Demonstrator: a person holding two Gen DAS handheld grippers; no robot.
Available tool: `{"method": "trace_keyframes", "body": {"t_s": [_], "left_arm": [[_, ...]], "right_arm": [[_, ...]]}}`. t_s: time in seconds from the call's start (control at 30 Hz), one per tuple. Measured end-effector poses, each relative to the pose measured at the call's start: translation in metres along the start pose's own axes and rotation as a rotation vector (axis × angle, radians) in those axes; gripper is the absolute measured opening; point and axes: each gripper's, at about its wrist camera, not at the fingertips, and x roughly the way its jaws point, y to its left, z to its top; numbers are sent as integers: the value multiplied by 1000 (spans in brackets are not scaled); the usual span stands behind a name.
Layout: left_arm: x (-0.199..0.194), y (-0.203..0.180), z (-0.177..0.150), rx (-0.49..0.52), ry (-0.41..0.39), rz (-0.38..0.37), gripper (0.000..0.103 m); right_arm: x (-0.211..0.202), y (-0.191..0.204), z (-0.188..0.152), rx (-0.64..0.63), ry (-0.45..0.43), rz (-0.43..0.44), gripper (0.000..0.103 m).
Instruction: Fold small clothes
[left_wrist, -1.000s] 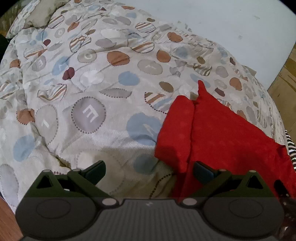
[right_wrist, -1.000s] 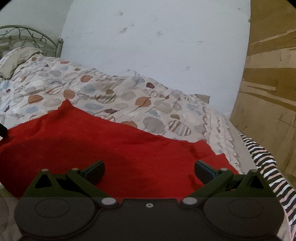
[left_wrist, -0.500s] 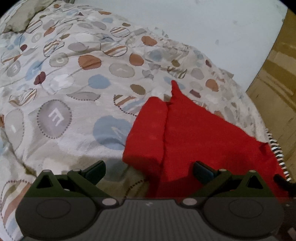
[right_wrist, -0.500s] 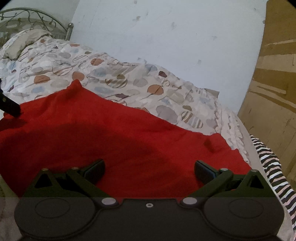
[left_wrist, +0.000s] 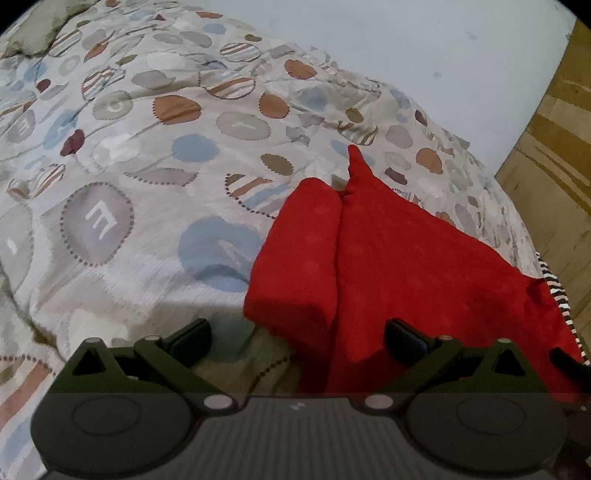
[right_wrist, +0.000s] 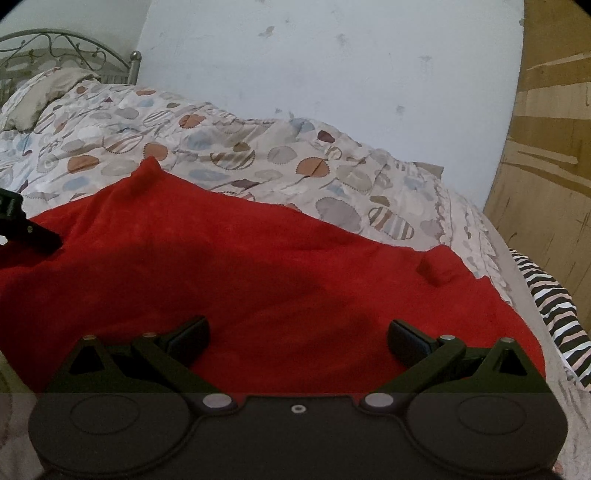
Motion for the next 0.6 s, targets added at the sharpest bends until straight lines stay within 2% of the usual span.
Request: {"method": "trace_keyframes", "body": {"t_s": [0.07,0.23,0.33,0.5,0.6], "left_arm": [[-5,5,-4,-28,-11,-30,102],[-14,22,-16,-143,12,-176,102],[-15,23,-22,-140,30,-232,102],[-2,20,-17,-146,84,-296,102],[13,16,-13,-153,87,-276,102]], "right_arm": [[1,-1,0,4,-1,1,102],[1,-2,-1,13,1,7,102],[2,-2,-2,19,2,11,102],[2,-3,-2,21,2,12,102],[2,-3,-2,21,1,12,102]]}}
